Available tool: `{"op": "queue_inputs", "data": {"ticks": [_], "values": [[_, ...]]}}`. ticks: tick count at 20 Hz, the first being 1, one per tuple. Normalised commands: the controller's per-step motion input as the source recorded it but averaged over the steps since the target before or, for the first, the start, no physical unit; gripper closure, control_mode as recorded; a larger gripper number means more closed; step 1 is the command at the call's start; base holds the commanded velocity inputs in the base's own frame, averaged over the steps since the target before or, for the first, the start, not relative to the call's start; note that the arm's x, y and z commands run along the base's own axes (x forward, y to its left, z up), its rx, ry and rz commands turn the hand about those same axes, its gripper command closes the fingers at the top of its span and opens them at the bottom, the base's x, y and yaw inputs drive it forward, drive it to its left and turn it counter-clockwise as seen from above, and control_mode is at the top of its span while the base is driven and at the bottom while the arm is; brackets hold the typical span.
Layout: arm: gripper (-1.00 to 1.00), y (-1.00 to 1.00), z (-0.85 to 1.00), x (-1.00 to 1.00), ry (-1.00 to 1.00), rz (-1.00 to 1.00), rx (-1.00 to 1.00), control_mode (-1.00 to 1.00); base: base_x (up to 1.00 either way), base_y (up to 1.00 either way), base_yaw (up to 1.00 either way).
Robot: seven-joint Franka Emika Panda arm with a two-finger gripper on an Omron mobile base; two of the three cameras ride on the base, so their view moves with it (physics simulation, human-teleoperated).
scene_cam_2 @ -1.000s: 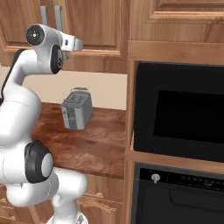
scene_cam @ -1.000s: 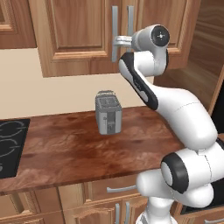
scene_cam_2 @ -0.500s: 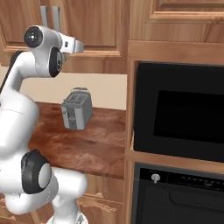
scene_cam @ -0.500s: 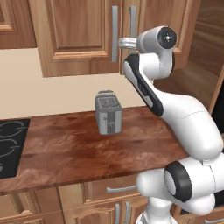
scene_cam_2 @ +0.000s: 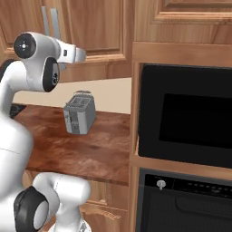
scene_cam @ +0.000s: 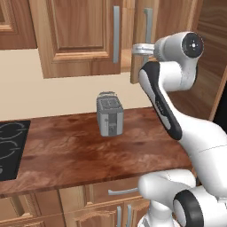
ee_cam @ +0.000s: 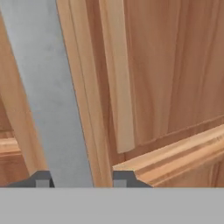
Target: Open the cabinet. Pick the bar soap and place it next to the sink. Then close the cabinet.
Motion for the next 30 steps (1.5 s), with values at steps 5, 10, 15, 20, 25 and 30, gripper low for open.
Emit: {"op": "queue_inputs", "data": {"ticks": [5, 10, 15, 20, 25, 30], "values": [[1.0, -0.34, 0.09, -0.76, 0.0, 0.0, 0.0, -1.0, 0.0, 0.0, 0.0], [1.0, -0.3, 0.1, -0.76, 0.0, 0.0, 0.0, -1.0, 0.0, 0.0, 0.0], [1.0, -0.33, 0.07, -0.8, 0.0, 0.0, 0.0, -1.0, 0.0, 0.0, 0.0], [1.0, -0.13, 0.04, -0.61, 0.0, 0.0, 0.0, -1.0, 0.0, 0.0, 0.0], [1.0, 0.08, 0.1, -0.23, 0.0, -0.02, 0.0, -1.0, 0.0, 0.0, 0.0], [-1.0, 0.62, 0.0, -0.29, -0.01, 0.0, -0.11, -1.0, 0.0, 0.0, 0.0]]}}
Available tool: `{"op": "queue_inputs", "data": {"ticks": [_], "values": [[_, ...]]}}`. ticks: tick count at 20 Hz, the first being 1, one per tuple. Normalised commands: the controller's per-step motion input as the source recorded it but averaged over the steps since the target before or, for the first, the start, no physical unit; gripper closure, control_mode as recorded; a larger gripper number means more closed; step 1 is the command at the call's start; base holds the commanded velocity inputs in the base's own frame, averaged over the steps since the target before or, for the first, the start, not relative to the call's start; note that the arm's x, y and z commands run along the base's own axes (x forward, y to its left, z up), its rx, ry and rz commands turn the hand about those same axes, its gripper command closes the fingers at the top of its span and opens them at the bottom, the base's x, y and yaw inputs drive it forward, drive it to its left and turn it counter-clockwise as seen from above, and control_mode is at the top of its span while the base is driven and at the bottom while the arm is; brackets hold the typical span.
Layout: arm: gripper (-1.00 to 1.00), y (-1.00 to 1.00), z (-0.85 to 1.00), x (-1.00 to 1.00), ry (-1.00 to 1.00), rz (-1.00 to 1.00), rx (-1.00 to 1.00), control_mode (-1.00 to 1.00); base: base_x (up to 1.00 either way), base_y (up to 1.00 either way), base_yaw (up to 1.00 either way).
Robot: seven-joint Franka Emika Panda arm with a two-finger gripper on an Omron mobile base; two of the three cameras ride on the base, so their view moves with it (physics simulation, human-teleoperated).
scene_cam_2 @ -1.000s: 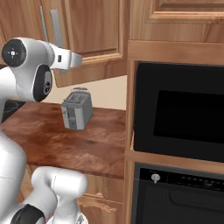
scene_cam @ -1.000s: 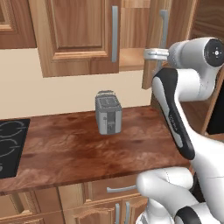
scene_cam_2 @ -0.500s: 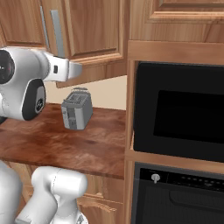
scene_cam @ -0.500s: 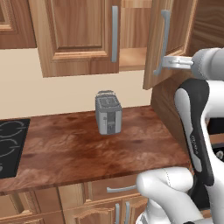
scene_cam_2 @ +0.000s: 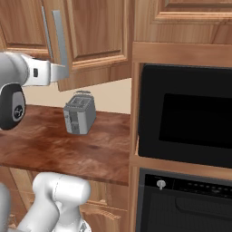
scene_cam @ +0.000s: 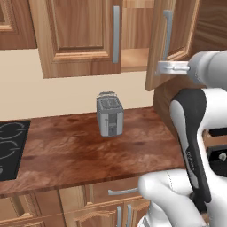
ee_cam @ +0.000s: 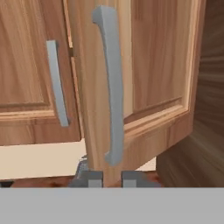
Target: Open the cabinet. Pick the bar soap and place it next to the sink. Then close the cabinet.
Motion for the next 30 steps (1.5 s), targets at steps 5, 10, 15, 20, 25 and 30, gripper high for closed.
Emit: {"op": "queue_inputs", "data": {"ticks": [5, 10, 15, 20, 25, 30], "values": [[-1.0, 0.7, 0.03, -0.28, 0.0, 0.0, -0.15, -1.0, 0.0, 0.0, 0.0], [-1.0, 0.64, 0.0, -0.08, 0.0, 0.0, -0.23, -1.0, 0.0, 0.0, 0.0], [-1.0, 0.3, 0.0, 0.0, 0.0, 0.01, -0.31, -1.0, 0.0, 0.0, 0.0], [-1.0, 0.02, 0.0, 0.0, 0.12, 0.0, -0.38, -1.0, 0.0, 0.0, 0.0], [-1.0, -0.03, 0.0, 0.0, 0.18, 0.0, -0.37, -1.0, 0.0, 0.0, 0.0], [-1.0, -0.01, 0.0, 0.0, 0.1, -0.07, -0.28, -1.0, 0.0, 0.0, 0.0]]}}
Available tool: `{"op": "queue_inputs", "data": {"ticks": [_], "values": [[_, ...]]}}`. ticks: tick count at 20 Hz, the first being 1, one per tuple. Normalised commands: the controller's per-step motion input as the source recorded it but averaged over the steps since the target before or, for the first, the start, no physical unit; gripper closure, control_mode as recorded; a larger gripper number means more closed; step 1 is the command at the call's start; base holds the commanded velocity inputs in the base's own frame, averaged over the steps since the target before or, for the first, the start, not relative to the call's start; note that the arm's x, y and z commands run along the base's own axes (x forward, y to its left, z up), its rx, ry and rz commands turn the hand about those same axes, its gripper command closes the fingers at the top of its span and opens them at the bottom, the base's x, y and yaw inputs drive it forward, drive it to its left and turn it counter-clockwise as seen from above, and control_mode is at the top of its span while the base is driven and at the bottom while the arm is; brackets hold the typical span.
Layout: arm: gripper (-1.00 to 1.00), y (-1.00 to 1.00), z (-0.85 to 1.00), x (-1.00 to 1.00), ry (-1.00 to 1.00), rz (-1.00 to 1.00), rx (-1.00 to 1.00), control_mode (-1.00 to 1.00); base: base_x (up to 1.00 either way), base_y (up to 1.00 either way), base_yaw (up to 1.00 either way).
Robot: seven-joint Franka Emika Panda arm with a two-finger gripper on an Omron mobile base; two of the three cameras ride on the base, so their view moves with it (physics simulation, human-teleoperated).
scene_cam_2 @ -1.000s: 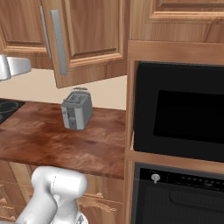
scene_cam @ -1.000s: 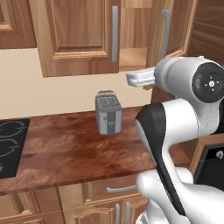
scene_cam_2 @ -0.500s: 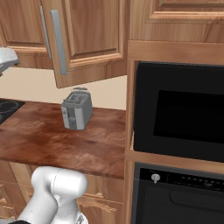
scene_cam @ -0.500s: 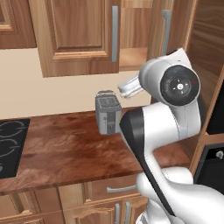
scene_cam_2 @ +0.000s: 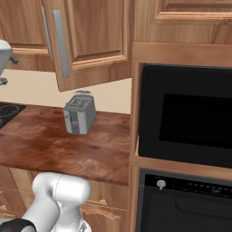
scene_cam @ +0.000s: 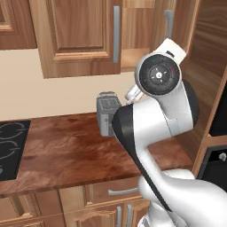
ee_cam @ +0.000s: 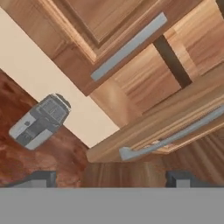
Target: Open the cabinet. Pick the bar soap and place it next to the sink. Then close the cabinet.
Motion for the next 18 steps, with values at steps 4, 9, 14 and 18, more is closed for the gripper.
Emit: {"op": "queue_inputs", "data": {"ticks": [4, 9, 14, 18], "values": [[-1.0, 0.0, -0.12, 0.12, 0.0, -0.11, -0.29, -1.0, 0.0, 0.0, 0.0], [-1.0, 0.0, -0.17, 0.79, 0.0, -0.01, -0.29, -1.0, 0.0, 0.0, 0.0], [-1.0, 0.0, -0.02, 0.71, 0.0, 0.0, -0.2, -1.0, 0.0, 0.0, 0.0], [-1.0, 0.0, 0.0, 0.06, 0.0, 0.0, -0.11, -1.0, 0.0, 0.0, 0.0]]}}
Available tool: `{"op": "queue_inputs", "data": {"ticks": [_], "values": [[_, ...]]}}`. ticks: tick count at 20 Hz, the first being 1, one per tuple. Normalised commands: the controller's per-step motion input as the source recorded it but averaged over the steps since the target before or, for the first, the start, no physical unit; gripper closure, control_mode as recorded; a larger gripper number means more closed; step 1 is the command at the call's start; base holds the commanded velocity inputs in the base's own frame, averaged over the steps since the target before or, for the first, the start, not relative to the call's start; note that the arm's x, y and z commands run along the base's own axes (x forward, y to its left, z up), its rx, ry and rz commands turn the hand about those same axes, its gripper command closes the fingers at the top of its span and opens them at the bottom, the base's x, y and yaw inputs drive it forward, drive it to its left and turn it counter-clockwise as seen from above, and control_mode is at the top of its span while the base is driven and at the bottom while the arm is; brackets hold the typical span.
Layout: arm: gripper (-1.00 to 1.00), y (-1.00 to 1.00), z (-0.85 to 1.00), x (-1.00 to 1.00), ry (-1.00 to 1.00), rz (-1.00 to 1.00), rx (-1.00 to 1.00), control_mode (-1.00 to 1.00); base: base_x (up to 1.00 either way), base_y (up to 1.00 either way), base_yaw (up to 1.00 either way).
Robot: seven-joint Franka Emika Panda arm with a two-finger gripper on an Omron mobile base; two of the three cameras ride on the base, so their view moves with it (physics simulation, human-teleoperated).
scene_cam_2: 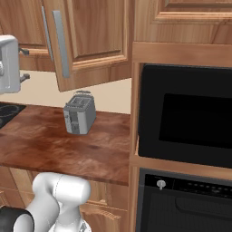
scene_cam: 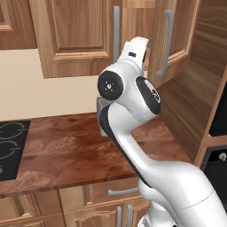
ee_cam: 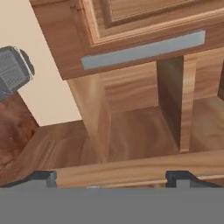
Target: Open the cabinet. Pick the bar soap and place it next to the sink. Then close the cabinet.
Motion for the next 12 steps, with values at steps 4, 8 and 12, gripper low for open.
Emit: {"op": "queue_inputs", "data": {"ticks": [4, 8, 12], "values": [[-1.0, -0.03, 0.0, 0.02, 0.0, 0.0, -0.1, -1.0, 0.0, 0.0, 0.0], [-1.0, -0.25, 0.0, -0.05, 0.0, -0.09, -0.01, -1.0, 0.0, 0.0, 0.0], [-1.0, -0.37, 0.0, -0.28, 0.01, -0.15, 0.0, -1.0, 0.0, 0.0, 0.0]]}}
